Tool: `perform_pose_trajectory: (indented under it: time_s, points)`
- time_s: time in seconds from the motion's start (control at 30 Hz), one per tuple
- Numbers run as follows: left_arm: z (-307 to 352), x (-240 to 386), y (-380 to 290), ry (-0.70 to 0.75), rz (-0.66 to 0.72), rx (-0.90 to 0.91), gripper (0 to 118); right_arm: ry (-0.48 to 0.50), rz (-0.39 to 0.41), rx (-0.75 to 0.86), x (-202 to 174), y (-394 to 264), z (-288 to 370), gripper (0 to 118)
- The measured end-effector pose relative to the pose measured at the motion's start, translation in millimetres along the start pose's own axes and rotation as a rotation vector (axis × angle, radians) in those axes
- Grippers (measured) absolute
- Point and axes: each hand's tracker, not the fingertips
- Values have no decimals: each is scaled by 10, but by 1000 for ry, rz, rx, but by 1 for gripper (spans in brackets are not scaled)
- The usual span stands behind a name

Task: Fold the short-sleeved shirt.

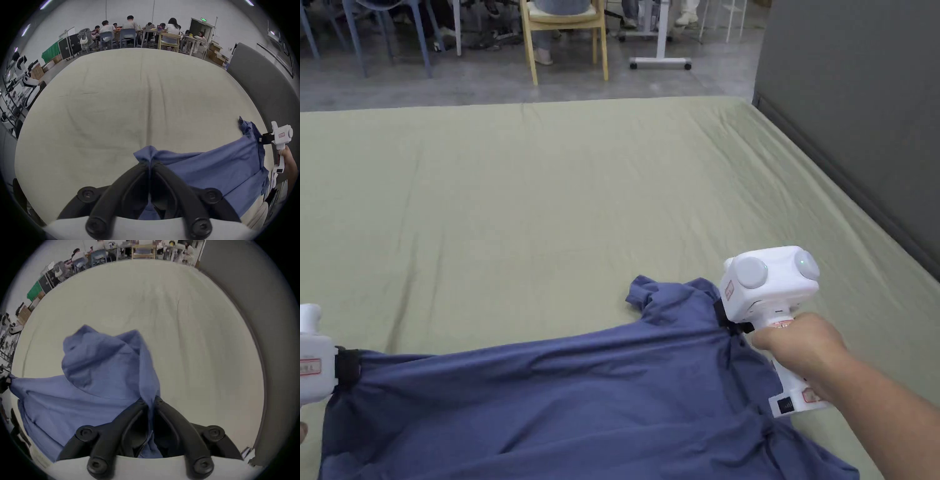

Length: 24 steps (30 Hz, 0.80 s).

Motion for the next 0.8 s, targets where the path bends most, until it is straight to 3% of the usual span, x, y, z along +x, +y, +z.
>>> perform_pose_trajectory:
  time_s: [0.1, 0.2, 0.47, 0.63, 0.73, 0.8]
  points:
    - [14, -13, -20, 4, 3, -2, 0, -19, 65, 121, 119, -34, 332, 6]
    - [116, -27, -54, -8, 1, 4, 0, 57, 51, 183, 301, -135, 743, 6]
    - [841, -81, -430, -54, -40, 60, 0, 99, 87, 281, 545, -980, 1859, 6]
    - [1082, -214, -709, -63, -56, 40, 0, 136, 82, 237, 548, -1563, 2130, 6]
    - [1065, -202, -935, -73, -110, -21, 0, 109, 134, 148, 497, -1809, 1943, 6]
    - [999, -152, -1094, -67, -151, -55, 0, 114, 119, 86, 496, -1925, 1717, 6]
